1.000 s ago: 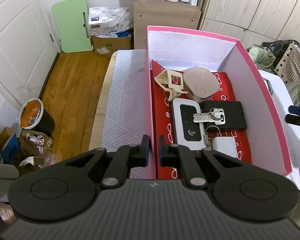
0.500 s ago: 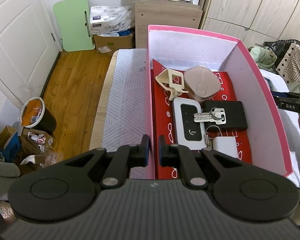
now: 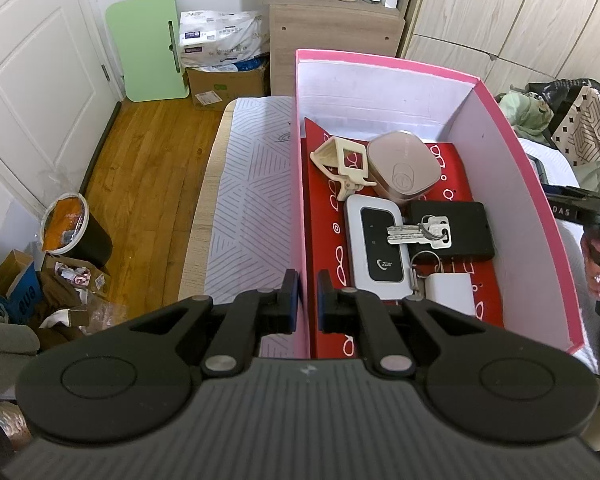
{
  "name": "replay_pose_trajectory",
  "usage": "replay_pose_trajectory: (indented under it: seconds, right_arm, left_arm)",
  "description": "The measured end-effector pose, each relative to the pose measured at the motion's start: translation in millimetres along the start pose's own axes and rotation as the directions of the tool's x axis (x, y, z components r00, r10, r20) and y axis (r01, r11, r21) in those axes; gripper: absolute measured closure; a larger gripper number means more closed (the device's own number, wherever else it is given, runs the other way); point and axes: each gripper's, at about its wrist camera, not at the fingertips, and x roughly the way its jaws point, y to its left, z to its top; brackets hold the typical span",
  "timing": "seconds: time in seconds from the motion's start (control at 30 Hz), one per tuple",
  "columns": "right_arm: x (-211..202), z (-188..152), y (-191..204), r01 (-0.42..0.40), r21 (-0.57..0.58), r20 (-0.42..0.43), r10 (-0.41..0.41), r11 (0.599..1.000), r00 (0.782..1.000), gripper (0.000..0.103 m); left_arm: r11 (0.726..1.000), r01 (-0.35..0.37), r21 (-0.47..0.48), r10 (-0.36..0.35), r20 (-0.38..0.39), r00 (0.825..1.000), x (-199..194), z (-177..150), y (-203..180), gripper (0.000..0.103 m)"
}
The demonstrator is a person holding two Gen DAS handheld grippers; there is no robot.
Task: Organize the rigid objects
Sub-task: 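Grasp the purple starfish on the bed with the right gripper, then carry the purple starfish into the box and release it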
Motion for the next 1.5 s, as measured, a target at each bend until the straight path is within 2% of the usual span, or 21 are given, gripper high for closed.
replay_pose_trajectory:
  seconds: [0.1,0.27,0.4,0.5,0.63,0.67,0.7,0.8,0.87,1.0,1.07,1.17,1.23,1.33,1.4,1.5]
  right_arm:
    - [-4.1,-1.8,-0.7,-0.011,-0.002,0.009,0.011,1.0,1.0,0.056]
    - [-16.9,-5.5,-1.1,0.017,-0.014,0.035,-0.017,1.0,0.999,0.057]
    - [-36.0,-3.6,-2.0,-0.006,-0.001,0.061,0.006,1.0,0.998,0.057]
    - [-58.6,1.8,3.7,-0.025,-0.02,0.11,0.027,0.999,0.994,0.057]
    - [-93.5,13.1,21.3,-0.103,-0.079,0.196,0.117,0.992,0.974,0.057]
    - [-93.5,13.1,21.3,-0.103,-0.079,0.196,0.117,0.992,0.974,0.057]
    - [-108.0,19.0,37.3,-0.125,-0.146,0.229,0.157,0.981,0.961,0.057]
    - [-119.3,28.0,62.4,-0.194,-0.242,0.229,0.25,0.951,0.941,0.057]
    - [-118.3,32.9,80.5,-0.215,-0.31,0.21,0.287,0.926,0.935,0.057]
    - [-99.2,35.1,117.9,-0.126,-0.465,0.178,0.233,0.876,0.956,0.057]
    - [-84.9,37.1,130.8,-0.104,-0.497,0.155,0.206,0.862,0.966,0.057]
    - [-64.2,40.2,147.2,-0.044,-0.523,0.117,0.123,0.851,0.986,0.057]
    - [-53.3,42.0,153.6,-0.013,-0.547,0.1,0.081,0.837,0.992,0.057]
    - [-42.6,43.8,157.4,-0.011,-0.574,0.059,0.055,0.819,0.997,0.057]
    - [-43.1,45.4,156.2,-0.005,-0.564,0.074,0.057,0.825,0.996,0.056]
    - [-50.6,49.9,144.5,-0.049,-0.504,0.104,0.117,0.862,0.988,0.056]
  left_arm:
    - [1.0,0.001,-0.005,-0.001,0.0,1.0,0.6,-0.4,0.6,0.096]
    - [1.0,0.004,-0.024,-0.004,-0.002,1.0,0.5,0.4,2.6,0.096]
    - [1.0,0.003,-0.019,-0.003,-0.002,1.0,-0.3,0.6,2.8,0.096]
    - [1.0,0.002,-0.014,-0.002,0.001,1.0,-0.8,0.2,2.1,0.096]
    - [1.0,0.002,-0.013,-0.002,0.001,1.0,-0.7,0.2,1.4,0.096]
    - [1.0,0.0,-0.01,0.0,0.001,1.0,-0.7,0.0,1.2,0.096]
    - [1.0,-0.002,-0.007,0.002,0.002,1.0,-0.8,-0.3,0.9,0.096]
    - [1.0,-0.002,-0.006,0.002,0.005,1.0,-0.8,-0.6,0.5,0.096]
    - [1.0,-0.001,-0.009,0.001,0.004,1.0,-0.7,-0.6,0.5,0.096]
    - [1.0,0.006,-0.015,-0.006,0.01,1.0,-2.2,-0.1,1.0,0.096]
    - [1.0,0.009,-0.018,-0.009,0.012,1.0,-2.6,-0.2,1.5,0.096]
    - [1.0,0.014,-0.019,-0.014,0.012,1.0,-3.2,-0.4,3.0,0.096]
    - [1.0,0.017,-0.017,-0.017,0.013,1.0,-3.4,-0.6,4.2,0.096]
    - [1.0,0.022,-0.017,-0.021,0.013,1.0,-3.3,-0.4,5.5,0.096]
    - [1.0,0.024,-0.017,-0.024,0.012,1.0,-3.2,-0.1,6.0,0.096]
    - [1.0,0.022,-0.005,-0.022,0.014,1.0,-2.8,-1.3,4.0,0.096]
